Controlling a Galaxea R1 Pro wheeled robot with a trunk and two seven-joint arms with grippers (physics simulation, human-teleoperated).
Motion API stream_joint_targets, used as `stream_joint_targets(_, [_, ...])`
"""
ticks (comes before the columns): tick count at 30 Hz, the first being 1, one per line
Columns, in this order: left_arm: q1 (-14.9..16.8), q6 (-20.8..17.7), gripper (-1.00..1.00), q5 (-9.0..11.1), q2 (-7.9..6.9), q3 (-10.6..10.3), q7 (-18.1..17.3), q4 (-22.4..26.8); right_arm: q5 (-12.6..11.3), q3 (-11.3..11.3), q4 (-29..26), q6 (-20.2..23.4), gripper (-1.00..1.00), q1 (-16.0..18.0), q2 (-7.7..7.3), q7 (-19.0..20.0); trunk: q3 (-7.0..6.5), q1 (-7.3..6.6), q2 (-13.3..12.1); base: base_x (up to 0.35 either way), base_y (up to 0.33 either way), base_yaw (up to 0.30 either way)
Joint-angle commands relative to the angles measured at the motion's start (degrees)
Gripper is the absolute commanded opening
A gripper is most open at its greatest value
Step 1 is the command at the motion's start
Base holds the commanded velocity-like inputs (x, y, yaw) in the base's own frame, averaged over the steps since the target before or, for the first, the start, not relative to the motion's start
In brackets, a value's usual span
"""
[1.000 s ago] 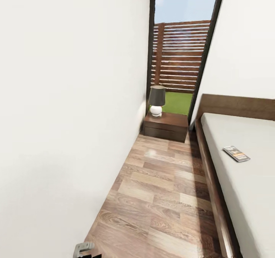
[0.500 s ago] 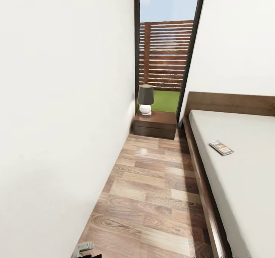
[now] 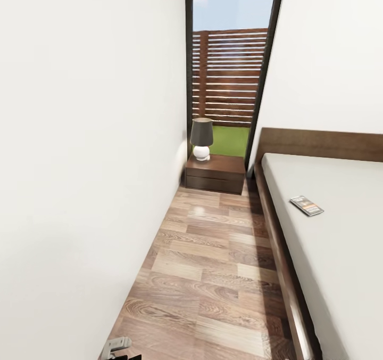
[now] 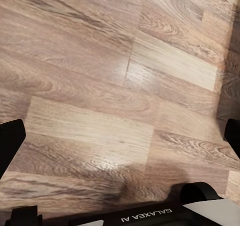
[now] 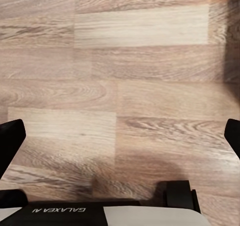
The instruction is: In the bedroom, move the book from the bed onto either nightstand, and place the two sandals side by side next to the bed.
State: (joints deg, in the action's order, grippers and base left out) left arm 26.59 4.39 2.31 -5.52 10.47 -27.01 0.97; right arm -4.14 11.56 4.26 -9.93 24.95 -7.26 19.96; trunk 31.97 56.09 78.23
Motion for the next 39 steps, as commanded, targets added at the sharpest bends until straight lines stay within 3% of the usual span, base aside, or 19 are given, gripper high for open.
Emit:
stream_joint_targets(1, [0.0,0.1,1.00,0.2,-0.02,0.1,-0.2,-0.1,-0.5,0.1,0.3,-0.3,1.00,0.1,-0.03,0.4,0.05,0.00,0.0,0.000,0.000,0.000])
stream_joint_targets(39, [0.0,0.1,1.00,0.2,-0.02,0.1,-0.2,-0.1,-0.4,0.1,0.3,-0.4,1.00,0.1,-0.03,0.5,1.37,0.00,0.0,0.000,0.000,-0.188])
